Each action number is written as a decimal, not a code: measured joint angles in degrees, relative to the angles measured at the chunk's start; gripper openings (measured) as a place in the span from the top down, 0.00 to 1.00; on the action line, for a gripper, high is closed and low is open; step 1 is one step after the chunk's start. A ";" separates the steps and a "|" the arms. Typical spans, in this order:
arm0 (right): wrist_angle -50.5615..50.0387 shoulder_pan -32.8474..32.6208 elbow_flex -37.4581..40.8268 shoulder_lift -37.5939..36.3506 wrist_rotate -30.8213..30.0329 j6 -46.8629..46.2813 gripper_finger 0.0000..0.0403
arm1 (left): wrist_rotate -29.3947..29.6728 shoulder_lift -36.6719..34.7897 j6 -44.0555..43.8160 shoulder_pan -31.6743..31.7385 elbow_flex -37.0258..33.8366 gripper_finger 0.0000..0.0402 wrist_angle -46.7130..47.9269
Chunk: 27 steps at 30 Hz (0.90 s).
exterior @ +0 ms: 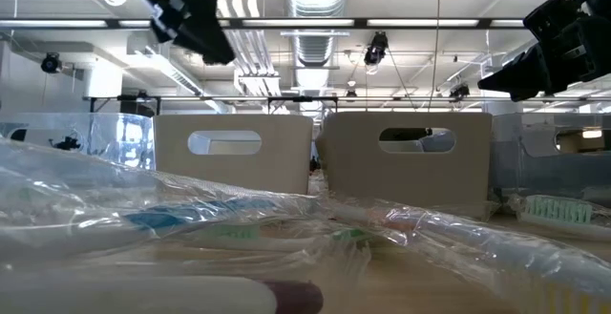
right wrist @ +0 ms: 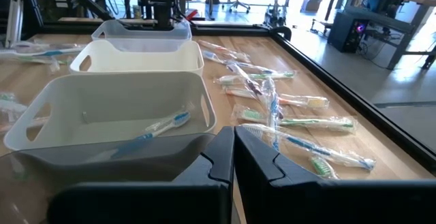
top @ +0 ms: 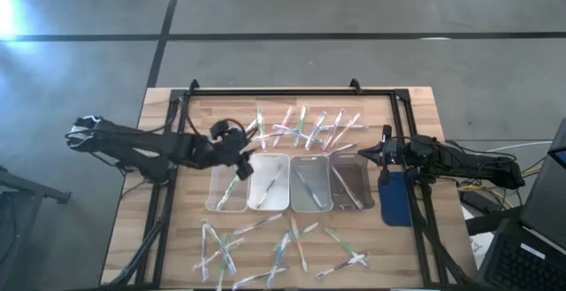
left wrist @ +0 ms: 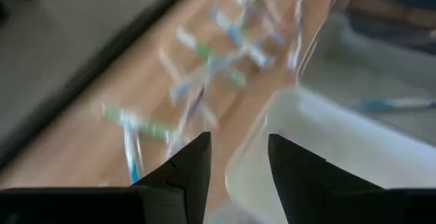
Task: Pick & Place Toothbrushes
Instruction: Put the orange toothbrush into the black bin
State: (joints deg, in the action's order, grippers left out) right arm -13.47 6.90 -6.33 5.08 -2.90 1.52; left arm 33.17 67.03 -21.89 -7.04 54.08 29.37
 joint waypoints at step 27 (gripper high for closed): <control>7.09 0.01 0.00 -0.02 -1.62 -0.74 0.98 | -29.58 -0.94 29.74 34.95 -2.94 0.62 -15.72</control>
State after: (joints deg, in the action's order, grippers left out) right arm -6.38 6.91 -6.33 5.06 -4.51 0.78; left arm 3.59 66.08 7.85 27.91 51.15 13.65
